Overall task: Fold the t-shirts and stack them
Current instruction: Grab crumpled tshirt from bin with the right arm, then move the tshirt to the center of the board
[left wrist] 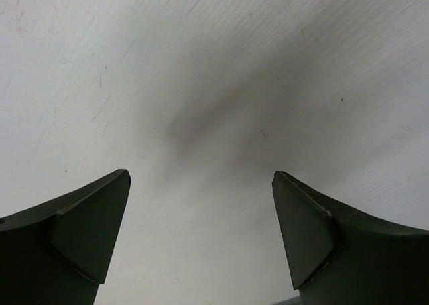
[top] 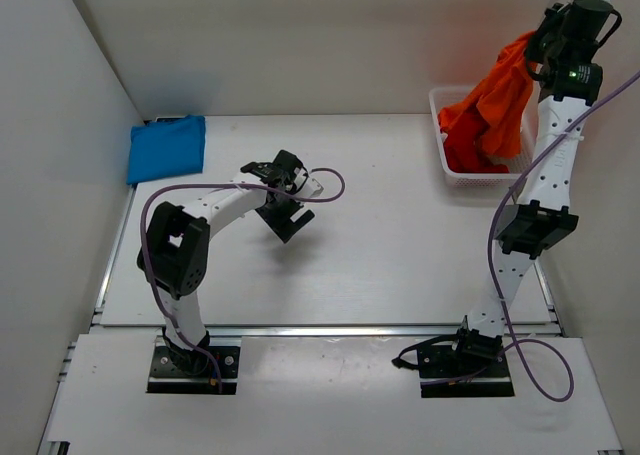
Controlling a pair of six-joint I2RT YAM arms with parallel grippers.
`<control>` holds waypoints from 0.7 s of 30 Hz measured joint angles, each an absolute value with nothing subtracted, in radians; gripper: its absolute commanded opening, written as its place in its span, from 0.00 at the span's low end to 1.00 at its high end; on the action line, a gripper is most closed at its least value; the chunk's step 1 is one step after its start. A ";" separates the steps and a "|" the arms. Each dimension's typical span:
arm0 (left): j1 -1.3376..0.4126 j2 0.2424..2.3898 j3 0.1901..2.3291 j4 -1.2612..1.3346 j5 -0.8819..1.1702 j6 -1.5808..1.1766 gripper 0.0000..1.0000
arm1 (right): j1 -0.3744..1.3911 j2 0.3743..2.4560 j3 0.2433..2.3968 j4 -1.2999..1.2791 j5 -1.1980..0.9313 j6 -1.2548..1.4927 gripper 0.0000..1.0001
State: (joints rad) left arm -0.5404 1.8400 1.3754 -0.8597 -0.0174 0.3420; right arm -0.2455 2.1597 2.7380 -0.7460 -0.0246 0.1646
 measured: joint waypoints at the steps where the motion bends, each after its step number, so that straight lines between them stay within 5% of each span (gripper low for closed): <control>1: -0.540 1.837 1.375 -0.859 -0.018 0.342 0.99 | -0.245 2.152 2.742 -0.727 -0.025 0.161 0.00; 21: -0.529 1.814 1.375 -0.852 -0.021 0.327 0.99 | -0.190 1.970 2.782 -0.523 -0.197 0.167 0.00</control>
